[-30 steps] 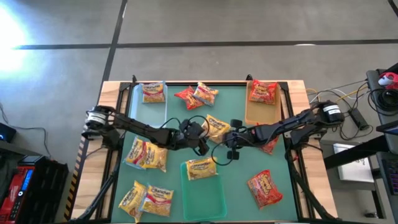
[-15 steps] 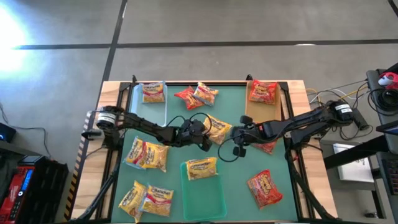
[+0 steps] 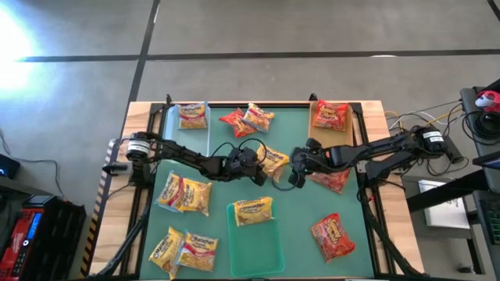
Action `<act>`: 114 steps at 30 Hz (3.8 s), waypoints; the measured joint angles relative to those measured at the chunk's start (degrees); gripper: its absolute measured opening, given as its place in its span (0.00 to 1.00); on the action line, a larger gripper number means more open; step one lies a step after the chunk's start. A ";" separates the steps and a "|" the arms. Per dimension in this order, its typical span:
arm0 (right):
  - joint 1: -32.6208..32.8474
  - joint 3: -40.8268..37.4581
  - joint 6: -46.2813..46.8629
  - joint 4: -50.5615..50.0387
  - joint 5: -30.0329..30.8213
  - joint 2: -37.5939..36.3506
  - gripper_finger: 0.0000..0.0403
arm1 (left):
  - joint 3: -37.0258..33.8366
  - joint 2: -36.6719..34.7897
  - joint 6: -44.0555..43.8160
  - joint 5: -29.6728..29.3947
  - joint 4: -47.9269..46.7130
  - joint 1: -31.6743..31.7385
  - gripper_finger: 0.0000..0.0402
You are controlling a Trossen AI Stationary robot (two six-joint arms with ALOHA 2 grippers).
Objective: Sort Maruchan noodles
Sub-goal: Put the right yellow noodle pack into the green bin
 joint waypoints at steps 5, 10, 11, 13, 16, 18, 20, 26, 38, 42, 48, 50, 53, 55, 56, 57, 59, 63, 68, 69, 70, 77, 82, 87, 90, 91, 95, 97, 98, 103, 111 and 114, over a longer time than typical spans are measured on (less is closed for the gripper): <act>-6.38 0.00 -0.46 1.27 -5.32 0.00 0.52 | 0.00 0.20 0.04 0.72 -0.28 0.20 0.43; -13.46 0.00 -1.57 9.27 -17.33 0.02 0.56 | 0.00 0.42 0.37 0.78 -1.32 0.35 0.43; -14.88 0.00 -1.60 11.00 -20.05 0.02 0.57 | 0.00 0.50 0.36 0.79 -1.92 0.35 0.43; -17.77 0.00 -1.50 13.46 -25.00 0.02 0.57 | -0.02 0.55 0.17 1.07 -2.79 0.36 0.43; -21.33 0.00 -0.10 15.12 -29.78 0.04 0.58 | -0.02 0.55 -0.50 1.23 -4.98 0.37 0.43; -22.76 0.00 1.31 15.26 -30.88 0.04 0.59 | -0.02 0.55 -0.59 1.22 -5.62 0.37 0.43; -23.37 0.00 1.87 15.23 -30.75 0.04 0.59 | -0.02 0.55 -0.61 1.20 -6.05 0.38 0.43; -23.32 0.00 3.28 15.13 -21.43 0.04 0.58 | -0.04 0.53 -0.63 0.90 -7.03 0.50 0.43; -23.30 0.00 5.55 14.90 -28.97 0.04 0.61 | 0.07 4.79 -4.02 -0.49 -5.37 0.55 0.43; -23.27 0.00 5.55 14.94 -31.37 0.52 0.66 | 0.02 4.85 -3.85 -0.37 -5.30 0.55 0.43; -23.26 0.00 5.53 18.09 -33.85 5.39 0.72 | -0.06 4.90 -3.68 -0.16 -4.96 0.55 0.43; -23.26 0.00 5.57 20.80 -36.04 7.78 0.72 | -0.07 4.90 -3.63 -0.06 -4.93 0.55 0.43; -23.32 0.00 5.54 23.49 -38.43 10.32 0.73 | -0.07 4.90 -3.61 0.11 -4.94 0.57 0.43; -23.41 0.02 5.32 24.16 -38.67 11.43 0.73 | -0.07 4.90 -3.58 0.17 -4.92 0.57 0.43; -23.43 0.02 5.03 24.28 -38.67 11.95 0.73 | -0.07 4.90 -3.47 0.18 -4.92 0.57 0.43; -23.47 0.02 4.92 24.57 -38.70 12.41 0.73 | -0.07 4.90 -3.33 0.20 -4.90 0.56 0.43; -23.59 0.02 4.83 24.85 -38.91 13.22 0.73 | -0.09 4.90 -3.15 0.34 -4.81 0.57 0.43; -23.67 0.02 4.94 27.16 -41.77 15.06 0.73 | -0.11 4.92 -2.75 0.69 -4.31 0.57 0.43; -23.65 0.02 5.40 29.67 -45.07 17.06 0.72 | -0.11 4.94 -2.53 0.83 -4.15 0.59 0.43; -23.65 0.02 5.40 29.81 -45.09 17.44 0.71 | -0.11 4.94 -2.53 0.83 -4.15 0.59 0.43; -23.65 0.02 5.41 29.80 -45.18 17.84 0.71 | -0.11 4.94 -2.53 0.83 -4.13 0.65 0.43; -23.65 0.02 5.35 29.85 -49.19 20.60 0.63 | -0.13 4.94 -2.51 0.79 -3.99 0.66 0.43; -23.54 0.02 4.48 30.14 -50.48 21.24 0.55 | -0.12 5.01 -2.33 0.79 -3.45 0.66 0.43; -23.54 0.02 3.74 30.19 -50.80 21.12 0.48 | -0.13 4.32 -1.24 0.36 -3.18 0.34 0.43; -23.52 0.02 2.82 30.50 -50.87 21.05 0.45 | -0.21 2.92 0.84 -1.94 -3.50 -0.51 0.43; -23.52 0.04 2.42 30.64 -50.91 21.05 0.44 | -0.30 2.29 1.80 -2.05 -4.04 -0.74 0.43; -23.52 0.04 1.89 30.66 -51.32 21.05 0.40 | -0.44 -0.11 4.22 -2.45 -5.65 -1.31 0.43; -23.52 0.04 1.88 30.74 -51.32 21.03 0.37 | -0.44 -1.36 4.33 -3.21 -6.40 -1.47 0.43; -23.52 0.04 1.85 30.80 -51.32 21.03 0.37 | -0.44 -1.89 4.35 -3.61 -6.94 -1.59 0.43; -23.52 0.04 1.64 31.01 -51.30 21.03 0.35 | -0.42 -3.60 3.79 -6.43 -10.38 -1.72 0.43; -23.28 0.04 1.61 31.09 -51.77 20.67 0.34 | -0.28 -7.79 0.52 -9.68 -21.20 -1.90 0.43; -23.28 -0.01 1.41 30.65 -51.74 19.60 0.33 | -0.67 -9.99 -2.70 -11.31 -27.73 -2.31 0.43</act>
